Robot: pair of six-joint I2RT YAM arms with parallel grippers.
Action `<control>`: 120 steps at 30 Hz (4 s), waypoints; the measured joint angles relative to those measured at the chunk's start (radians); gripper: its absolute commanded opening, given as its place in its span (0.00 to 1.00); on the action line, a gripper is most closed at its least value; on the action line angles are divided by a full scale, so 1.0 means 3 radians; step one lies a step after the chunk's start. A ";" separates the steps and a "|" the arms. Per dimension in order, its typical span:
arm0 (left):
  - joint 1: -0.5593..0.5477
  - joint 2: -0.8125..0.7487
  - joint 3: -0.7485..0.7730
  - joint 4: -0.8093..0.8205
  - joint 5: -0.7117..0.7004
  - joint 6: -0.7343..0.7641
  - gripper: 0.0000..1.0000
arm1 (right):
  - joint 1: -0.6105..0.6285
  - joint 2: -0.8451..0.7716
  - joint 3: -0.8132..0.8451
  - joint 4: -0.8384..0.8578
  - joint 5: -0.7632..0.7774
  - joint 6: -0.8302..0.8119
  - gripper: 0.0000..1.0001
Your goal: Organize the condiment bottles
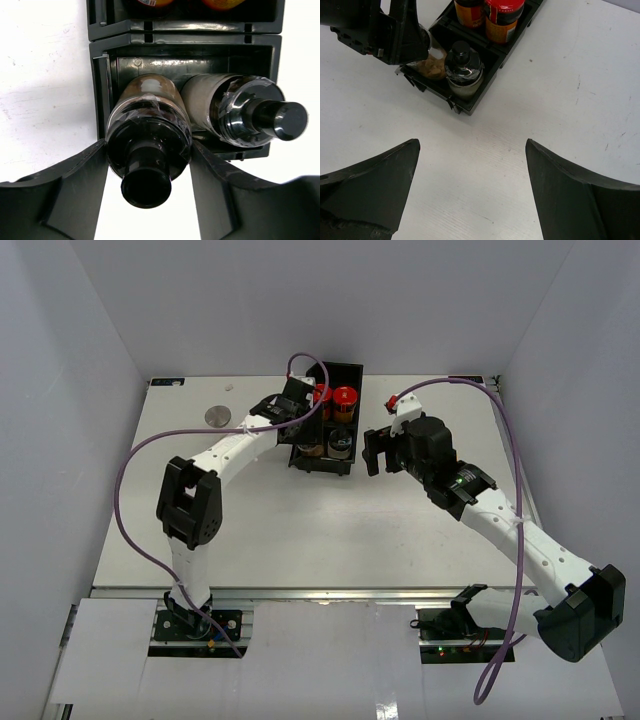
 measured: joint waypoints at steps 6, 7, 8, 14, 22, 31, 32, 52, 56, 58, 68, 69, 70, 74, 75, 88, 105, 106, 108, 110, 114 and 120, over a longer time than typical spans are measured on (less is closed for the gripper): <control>-0.0002 0.0039 0.0022 -0.0002 0.0012 0.0012 0.85 | 0.0000 0.0000 0.0000 0.0001 0.0002 -0.0002 0.92; -0.0002 0.0039 0.0033 0.0000 0.0014 0.0012 0.86 | 0.0000 0.0000 0.0000 0.0001 0.0001 -0.0002 0.92; -0.0002 0.0039 0.0047 -0.0003 0.0017 0.0014 0.87 | 0.0000 0.0000 0.0000 0.0001 0.0001 -0.0002 0.92; -0.0002 0.0039 0.0168 -0.0054 0.0022 0.0024 0.88 | 0.0000 0.0000 0.0000 0.0000 0.0002 -0.0003 0.92; 0.0004 0.0008 0.0638 -0.0495 -0.0197 0.0069 0.89 | 0.0000 -0.0003 0.0000 -0.0014 -0.0001 -0.0005 0.92; 0.0542 -0.0683 0.0470 -0.0682 -0.0428 0.0005 0.98 | 0.0000 -0.0104 0.0000 -0.0039 -0.0046 -0.0006 0.92; 0.0652 -0.0786 0.0383 -0.0688 -0.0454 -0.0004 0.98 | 0.0000 -0.0115 0.0000 -0.0041 -0.0053 -0.0006 0.92; 0.1551 -0.0796 -0.0023 -0.0629 -0.0144 0.0024 0.98 | 0.0000 -0.0298 -0.0090 -0.0175 -0.0097 -0.0029 0.92; 0.1551 -0.0700 -0.0144 -0.0558 -0.0044 0.0081 0.98 | 0.0000 -0.0298 -0.0108 -0.0181 -0.0093 -0.0044 0.92; 0.1551 -0.0662 -0.0159 -0.0539 -0.0010 0.0115 0.98 | 0.0000 -0.0298 -0.0108 -0.0182 -0.0084 -0.0053 0.92; 0.1551 -0.0388 -0.0079 -0.0491 -0.0052 0.0215 0.96 | 0.0000 -0.0298 -0.0109 -0.0179 -0.0062 -0.0086 0.92; 0.1551 -0.0350 -0.0061 -0.0490 -0.0058 0.0223 0.95 | -0.0001 -0.0298 -0.0109 -0.0178 -0.0061 -0.0086 0.92; 0.1551 -0.0312 -0.0039 -0.0488 -0.0062 0.0230 0.95 | 0.0000 -0.0298 -0.0109 -0.0178 -0.0060 -0.0086 0.92; 0.1551 -0.0175 0.0051 -0.0489 -0.0073 0.0262 0.93 | 0.0000 -0.0298 -0.0109 -0.0178 -0.0054 -0.0089 0.92; 0.1551 -0.0153 0.0068 -0.0489 -0.0076 0.0268 0.93 | 0.0000 -0.0298 -0.0109 -0.0178 -0.0051 -0.0090 0.92; 0.1551 -0.0012 0.0249 -0.0482 -0.0070 0.0359 0.05 | 0.0000 -0.0234 -0.0113 -0.0167 -0.0037 -0.0100 0.92; 0.1339 0.0380 0.2049 -0.0709 0.0588 0.0393 0.00 | -0.0004 -0.0107 -0.0113 -0.0164 -0.0012 -0.0101 0.92; 0.1303 0.0383 0.2159 -0.0654 0.0621 0.0391 0.00 | -0.0004 -0.0108 -0.0113 -0.0164 -0.0004 -0.0101 0.92; 0.1227 0.0382 0.2299 -0.0513 0.0678 0.0380 0.00 | -0.0004 -0.0112 -0.0113 -0.0164 0.0014 -0.0101 0.92; 0.1144 0.0381 0.2350 -0.0362 0.0724 0.0369 0.00 | -0.0004 -0.0114 -0.0113 -0.0163 0.0031 -0.0101 0.92; 0.0969 0.0434 0.2349 -0.0203 0.0765 0.0384 0.00 | -0.0006 -0.0122 -0.0153 -0.0139 0.0059 -0.0099 0.92; 0.0758 0.0441 0.2165 -0.0165 0.0769 0.0451 0.00 | -0.0006 -0.0127 -0.0175 -0.0111 0.0095 -0.0099 0.93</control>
